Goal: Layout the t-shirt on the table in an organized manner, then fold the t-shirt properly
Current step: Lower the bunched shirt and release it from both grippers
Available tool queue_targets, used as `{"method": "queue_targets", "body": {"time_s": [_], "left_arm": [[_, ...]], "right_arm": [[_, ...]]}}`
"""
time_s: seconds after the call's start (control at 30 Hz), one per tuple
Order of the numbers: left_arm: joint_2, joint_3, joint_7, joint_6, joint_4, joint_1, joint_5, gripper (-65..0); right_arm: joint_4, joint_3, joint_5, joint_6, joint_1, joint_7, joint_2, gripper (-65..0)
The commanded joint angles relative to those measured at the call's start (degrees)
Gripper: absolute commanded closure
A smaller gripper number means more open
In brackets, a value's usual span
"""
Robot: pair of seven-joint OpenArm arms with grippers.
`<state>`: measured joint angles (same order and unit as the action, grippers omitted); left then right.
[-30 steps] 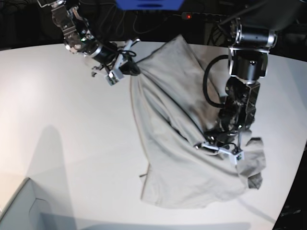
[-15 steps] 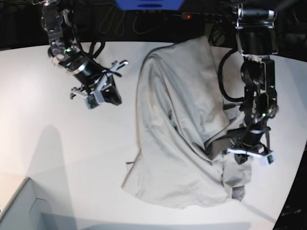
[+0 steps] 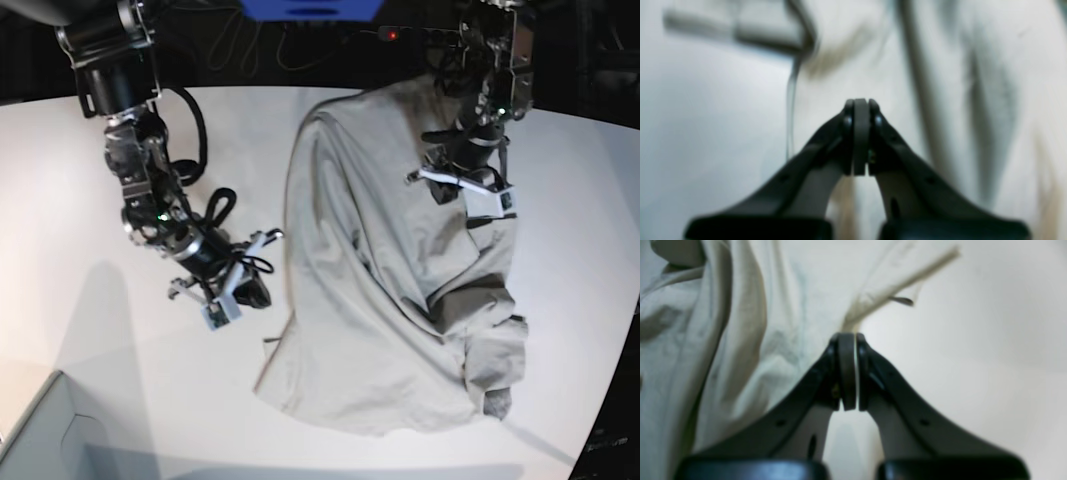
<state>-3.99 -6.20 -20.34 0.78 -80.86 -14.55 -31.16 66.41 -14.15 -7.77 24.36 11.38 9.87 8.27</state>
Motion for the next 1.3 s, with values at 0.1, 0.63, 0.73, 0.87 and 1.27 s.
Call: {"method": "queue_targets", "body": {"time_s": [0.1,0.63,0.73,0.87,1.27], "left_arm": [[-0.01,1.05,1.04,-0.64,4.68,1.49,-0.27,0.0],[-0.54,-7.39,1.13,-0.64,14.44,7.38,0.34,0.0],[-0.8,-9.41,1.13,-0.64,17.61,9.75,0.34,0.0],[-2.74,-10.02,1.13,-0.64,18.93,12.39,0.34,0.0],[-8.36,-10.2,1.13,-0.64,19.1,21.53,0.34,0.0]], "right_arm": [[-5.53,-6.2,-0.63,0.56,6.16,-1.47,-3.39,0.0],[-40.52,-10.51,-0.63,0.48,21.02,-12.2,-5.77,0.0],[-40.52,-10.68,-0.63,0.48,20.23,-12.2,-3.31,0.0],[-39.38,-10.77,-0.63,0.48,16.18,-12.2,0.65,0.0],[-4.13,-10.24,-0.63,0.48,-13.09,-5.52,8.3,0.0]]}}
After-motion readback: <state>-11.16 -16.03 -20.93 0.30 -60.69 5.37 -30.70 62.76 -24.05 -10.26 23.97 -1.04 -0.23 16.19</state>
